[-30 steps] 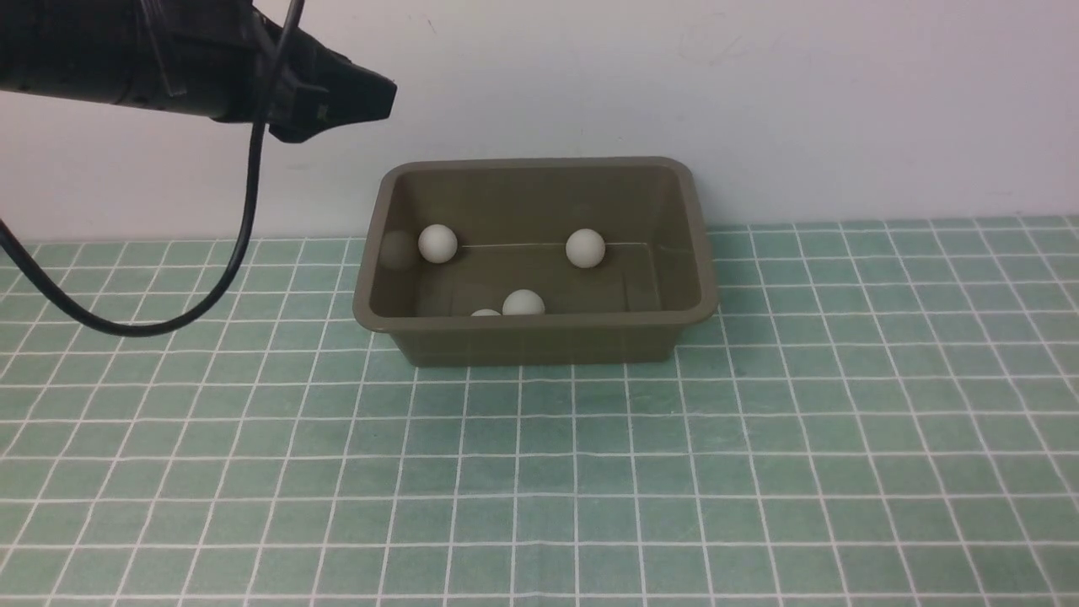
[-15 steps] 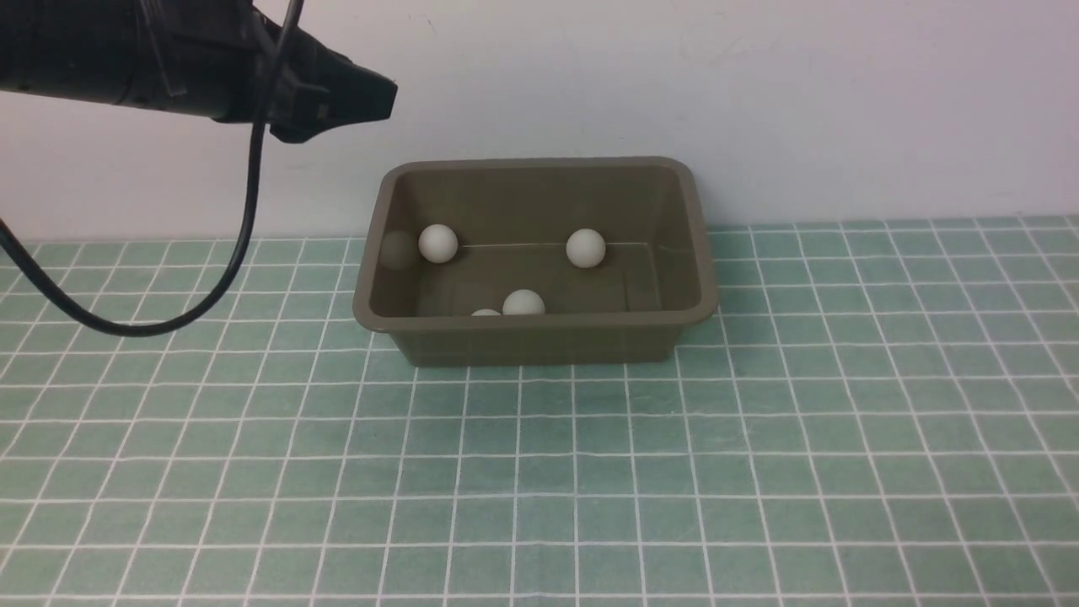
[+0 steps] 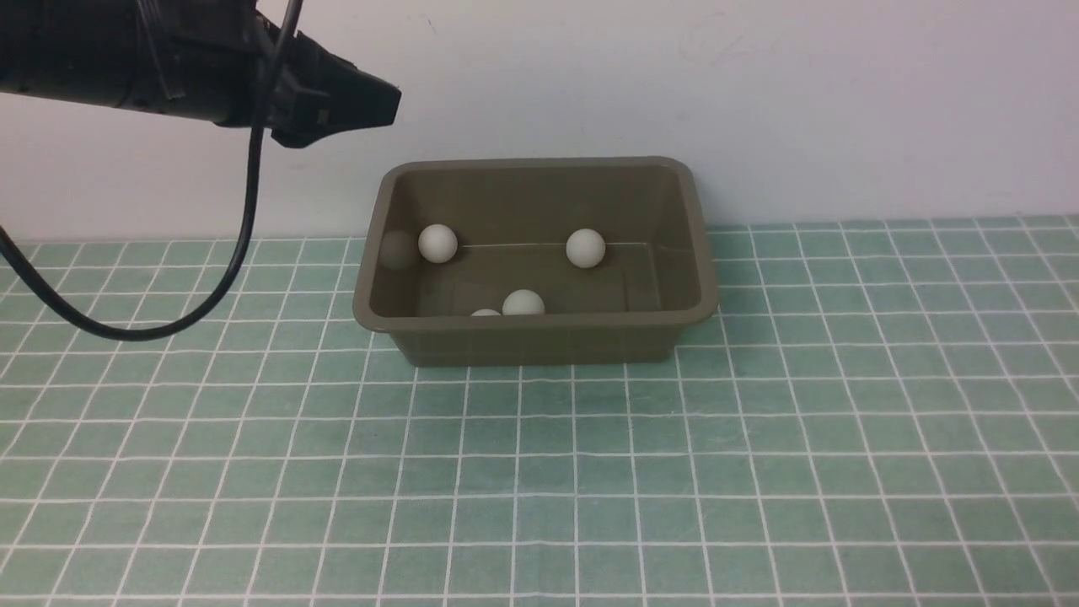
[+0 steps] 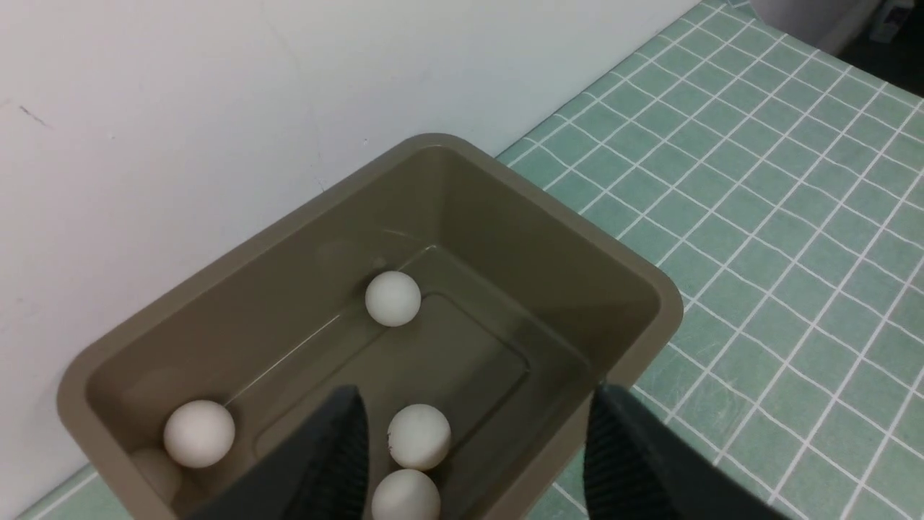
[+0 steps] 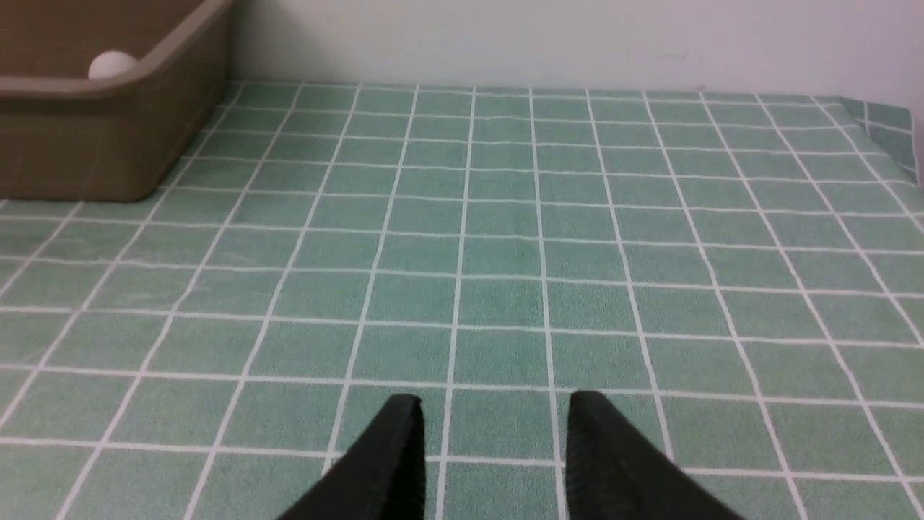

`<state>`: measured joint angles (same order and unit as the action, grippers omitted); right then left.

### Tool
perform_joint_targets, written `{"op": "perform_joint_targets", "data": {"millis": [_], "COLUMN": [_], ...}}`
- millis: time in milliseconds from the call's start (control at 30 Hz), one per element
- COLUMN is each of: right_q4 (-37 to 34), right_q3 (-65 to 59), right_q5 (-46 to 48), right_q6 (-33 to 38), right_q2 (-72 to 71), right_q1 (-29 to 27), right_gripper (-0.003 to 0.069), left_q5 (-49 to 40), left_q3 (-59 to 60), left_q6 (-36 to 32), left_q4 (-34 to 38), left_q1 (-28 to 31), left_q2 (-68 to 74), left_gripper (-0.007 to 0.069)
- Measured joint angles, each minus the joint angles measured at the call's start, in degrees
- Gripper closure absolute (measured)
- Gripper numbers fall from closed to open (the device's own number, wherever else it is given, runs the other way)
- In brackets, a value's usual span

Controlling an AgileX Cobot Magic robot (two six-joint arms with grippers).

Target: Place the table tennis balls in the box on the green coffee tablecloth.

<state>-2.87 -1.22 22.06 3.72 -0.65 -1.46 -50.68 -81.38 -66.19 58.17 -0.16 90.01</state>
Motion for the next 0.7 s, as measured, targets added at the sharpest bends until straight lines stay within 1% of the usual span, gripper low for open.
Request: {"op": "perform_joint_targets", "data": {"millis": [400, 633, 700], "right_q4": [-0.1, -0.1, -0.1], "right_q3": [0.0, 0.0, 0.0], "right_q5": [0.0, 0.0, 0.0], "right_q6": [0.0, 0.0, 0.0], "right_q2": [0.0, 0.0, 0.0], "right_q1": [0.0, 0.0, 0.0], "right_gripper": [0.0398, 0.0398, 0.0398], "left_q5": [-1.8, -2.0, -2.0], "left_q3": [0.0, 0.0, 0.0], "left_q6": [0.0, -0.1, -0.1], "left_q4": [0.6, 7.2, 10.4], "left_q1": [0.0, 0.0, 0.0], "left_q2": [0.0, 0.0, 0.0], "left_gripper": [0.0251, 0.0251, 0.0251]}}
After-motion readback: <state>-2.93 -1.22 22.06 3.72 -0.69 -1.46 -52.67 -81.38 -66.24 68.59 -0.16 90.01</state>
